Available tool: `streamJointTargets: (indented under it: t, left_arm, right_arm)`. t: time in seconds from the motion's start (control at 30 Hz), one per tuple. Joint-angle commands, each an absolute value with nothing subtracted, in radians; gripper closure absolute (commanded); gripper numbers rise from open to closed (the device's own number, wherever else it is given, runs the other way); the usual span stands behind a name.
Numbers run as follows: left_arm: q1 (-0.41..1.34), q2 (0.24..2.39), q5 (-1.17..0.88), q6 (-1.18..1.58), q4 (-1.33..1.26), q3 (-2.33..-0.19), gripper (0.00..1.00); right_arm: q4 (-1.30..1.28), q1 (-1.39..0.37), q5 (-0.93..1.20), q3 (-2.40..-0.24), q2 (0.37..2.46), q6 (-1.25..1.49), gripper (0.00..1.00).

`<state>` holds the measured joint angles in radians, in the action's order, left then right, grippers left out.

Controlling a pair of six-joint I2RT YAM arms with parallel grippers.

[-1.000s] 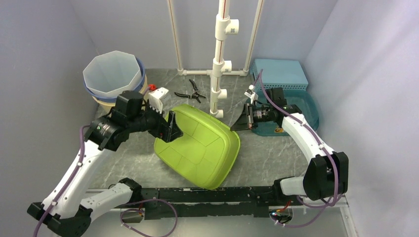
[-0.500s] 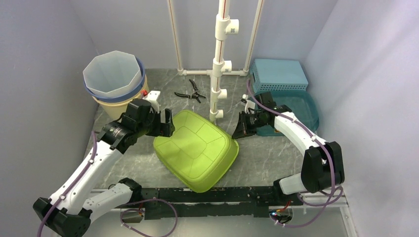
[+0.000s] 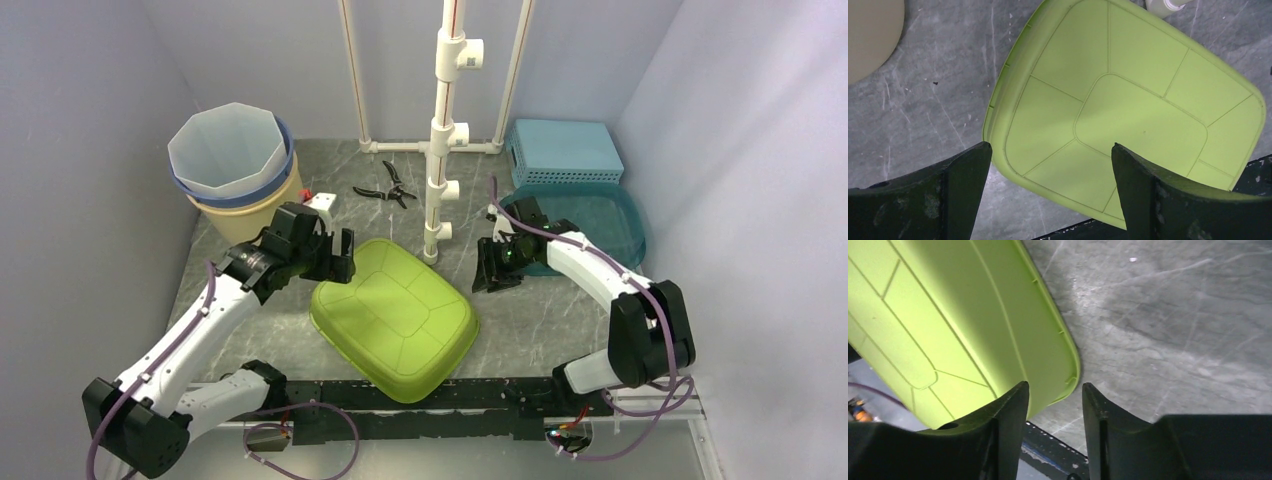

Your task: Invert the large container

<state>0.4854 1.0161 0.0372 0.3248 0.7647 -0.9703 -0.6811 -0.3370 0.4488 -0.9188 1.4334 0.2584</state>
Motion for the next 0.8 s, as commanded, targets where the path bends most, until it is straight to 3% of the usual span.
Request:
streamJointTargets:
  t: [0.0, 0.1, 0.13, 0.3, 0.5, 0.77]
  left_arm:
    - [0.476, 1.060, -0.012, 0.245, 0.726, -1.000, 0.05]
    - [0.469, 1.121, -0.029, 0.214, 0.731, -1.026, 0.05]
    - [0.463, 1.142, -0.039, 0.202, 0.731, -1.034, 0.05]
    - [0.448, 1.232, -0.090, 0.169, 0.739, -1.067, 0.05]
    - [0.442, 1.316, -0.081, 0.115, 0.729, -1.076, 0.05]
    - [0.415, 1.409, -0.059, 0.073, 0.683, -1.094, 0.05]
  right_arm:
    - [-0.712, -0.348, 0.321, -0.956, 1.349, 0.284, 0.48]
    - [-0.686, -0.363, 0.305, -0.912, 1.217, 0.353, 0.15]
    - [-0.674, -0.365, 0.307, -0.878, 1.163, 0.378, 0.09]
    - [-0.603, -0.367, 0.335, -0.714, 0.885, 0.590, 0.01]
    - [-0.349, -0.403, 0.512, -0.440, 0.630, 0.883, 0.00]
    - [-0.344, -0.513, 0.455, -0.378, 0.563, 0.960, 0.00]
